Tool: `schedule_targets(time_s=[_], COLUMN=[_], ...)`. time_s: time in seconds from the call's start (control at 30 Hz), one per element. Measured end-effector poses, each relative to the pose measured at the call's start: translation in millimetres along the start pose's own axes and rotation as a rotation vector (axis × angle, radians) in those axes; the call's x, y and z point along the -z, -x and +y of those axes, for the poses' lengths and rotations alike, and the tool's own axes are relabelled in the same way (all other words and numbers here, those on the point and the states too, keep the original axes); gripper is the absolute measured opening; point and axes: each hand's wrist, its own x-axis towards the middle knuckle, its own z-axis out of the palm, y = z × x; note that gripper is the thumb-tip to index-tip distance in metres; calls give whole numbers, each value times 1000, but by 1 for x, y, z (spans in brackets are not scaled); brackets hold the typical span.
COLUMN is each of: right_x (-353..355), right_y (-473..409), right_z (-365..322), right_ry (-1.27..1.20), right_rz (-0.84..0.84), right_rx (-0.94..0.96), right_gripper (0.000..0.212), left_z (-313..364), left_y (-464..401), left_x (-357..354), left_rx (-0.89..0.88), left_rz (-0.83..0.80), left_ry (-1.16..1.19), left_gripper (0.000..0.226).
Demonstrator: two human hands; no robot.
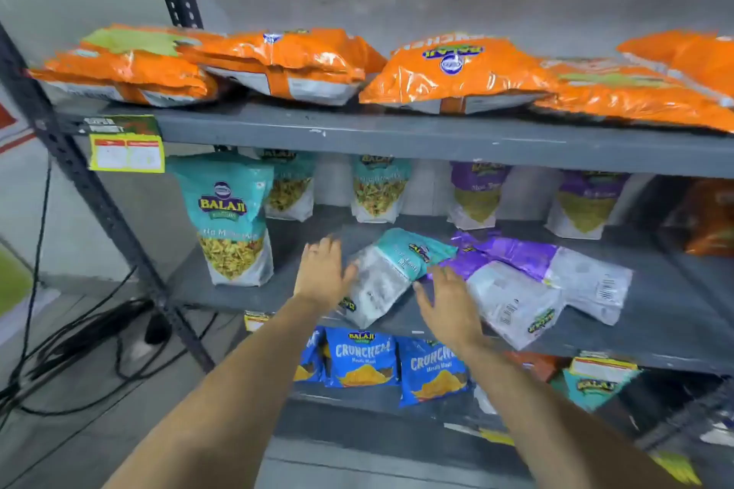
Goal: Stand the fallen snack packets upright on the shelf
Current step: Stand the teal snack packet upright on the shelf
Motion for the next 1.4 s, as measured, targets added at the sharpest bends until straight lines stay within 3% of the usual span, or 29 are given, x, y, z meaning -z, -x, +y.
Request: schedule_targets(time_s=[0.1,0.13,0.27,0.47,0.7,0.9,1.13,1.3,1.37,1.4], right_x=[-28,-32,-61,-79,-75,-68,-86,-85,-91,-91], right_y=[-22,-26,-50,-52,-49,-85,-79,-106,-110,-108], right_z=[-2,-8,-7,-3,-2,-7,3,11,10,7], right_ry=[-259,-378,-1032,-1374,-1316,-1138,-1137,-1308,-1322,-1296], right_rz=[-34,-114,-382,-388,-198,-62,-106,-90,-177,-240], right_rx=[-245,-377,-754,-637,-345,-152,-204,-464,-506,-492], right_gripper=[48,49,64,36,53,58,59,39,35,36], left_z=[-15,-21,-40,-40,-46,-45,-54,-48,-35,-29], left_y=[-35,-42,-57,-35,-16,-55,-49,-37,-28,-25], left_x=[-22,-24,-37,-35,-54,-60,-77,-67,-68,-70], left_rx=[293,358,446,411,244,79,137,239,207,183], left_rz=[-254,-322,-351,-482,-231,-28,-30,82,9,-57], left_ry=[296,389,699,1057,1207,1075,875,629,701,768], left_gripper=[77,80,53,25,23,40,40,24,30,43])
